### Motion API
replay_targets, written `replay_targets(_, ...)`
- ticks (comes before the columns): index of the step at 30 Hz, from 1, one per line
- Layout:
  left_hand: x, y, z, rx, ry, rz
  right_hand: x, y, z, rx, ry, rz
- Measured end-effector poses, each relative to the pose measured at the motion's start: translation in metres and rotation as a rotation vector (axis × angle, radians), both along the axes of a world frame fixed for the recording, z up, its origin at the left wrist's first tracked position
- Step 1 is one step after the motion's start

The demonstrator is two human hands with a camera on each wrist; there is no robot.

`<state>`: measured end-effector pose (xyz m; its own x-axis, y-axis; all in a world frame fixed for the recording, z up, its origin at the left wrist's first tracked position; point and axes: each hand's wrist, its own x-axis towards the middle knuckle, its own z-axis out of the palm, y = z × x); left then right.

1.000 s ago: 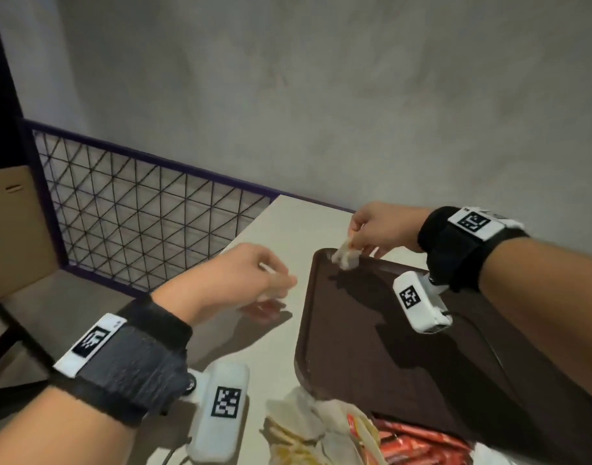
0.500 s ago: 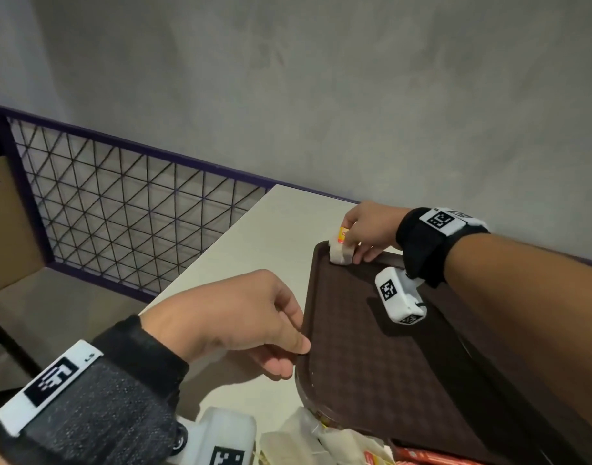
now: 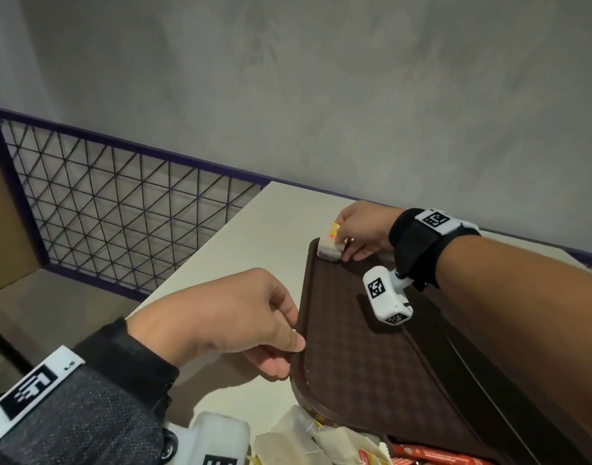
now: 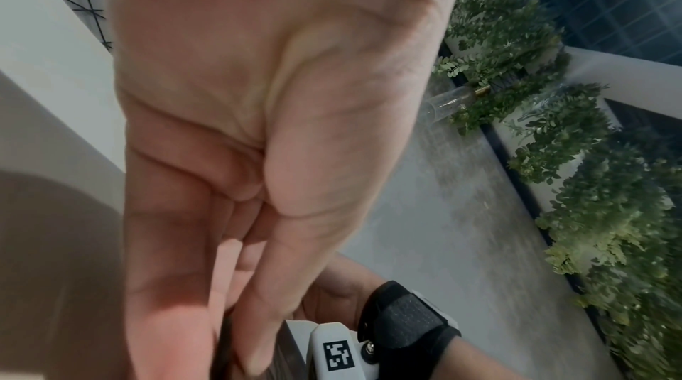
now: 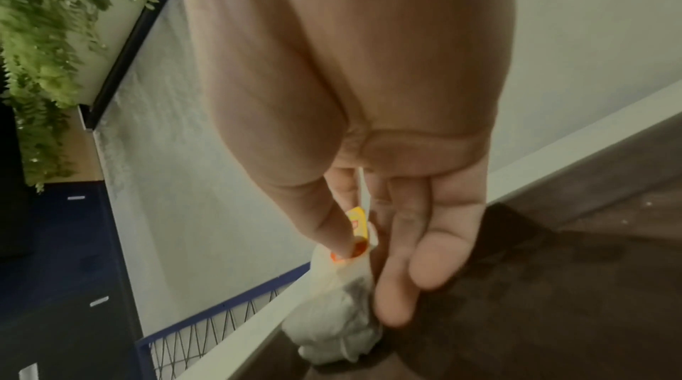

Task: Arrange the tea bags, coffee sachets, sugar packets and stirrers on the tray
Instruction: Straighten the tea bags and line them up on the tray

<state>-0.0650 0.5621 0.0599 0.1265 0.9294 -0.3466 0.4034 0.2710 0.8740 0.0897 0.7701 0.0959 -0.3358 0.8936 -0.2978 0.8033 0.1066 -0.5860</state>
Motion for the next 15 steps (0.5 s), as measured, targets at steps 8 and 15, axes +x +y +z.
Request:
replay_targets(8,0.001,0.0,0.0,-0.016,-0.013,0.017,0.005,0.001,-0.006,0.068,0.059,-0.041)
replay_targets(15,-0.001,0.003,-0.004,-0.006,-0.02,0.011,0.005,-0.002,-0.018,0.08,0.142,-0.046)
